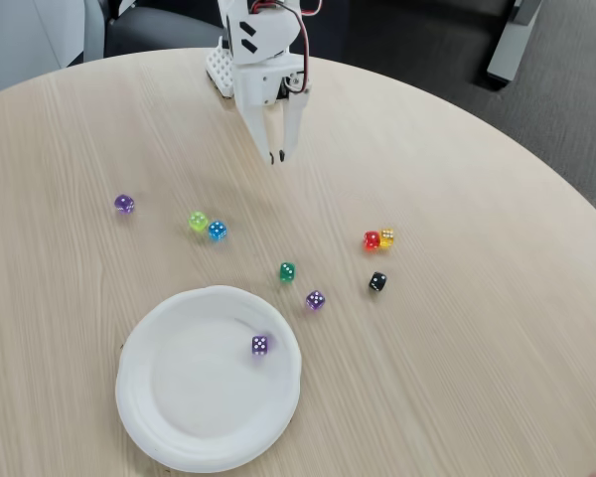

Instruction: Pick a purple dice and put it in the plate.

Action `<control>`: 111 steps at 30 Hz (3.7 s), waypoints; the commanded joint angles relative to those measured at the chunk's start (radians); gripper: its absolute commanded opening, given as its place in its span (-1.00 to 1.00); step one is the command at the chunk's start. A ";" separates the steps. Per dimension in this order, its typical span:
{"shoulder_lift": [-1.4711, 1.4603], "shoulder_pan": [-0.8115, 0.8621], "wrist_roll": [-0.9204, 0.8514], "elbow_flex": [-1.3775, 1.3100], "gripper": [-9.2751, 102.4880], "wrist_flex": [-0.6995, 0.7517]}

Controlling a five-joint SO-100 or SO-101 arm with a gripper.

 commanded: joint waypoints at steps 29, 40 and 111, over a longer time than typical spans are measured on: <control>0.009 -0.005 0.009 -0.006 -0.82 0.006; 0.009 -0.005 0.009 -0.006 -0.82 0.006; 0.009 -0.005 0.011 -0.006 -0.82 0.006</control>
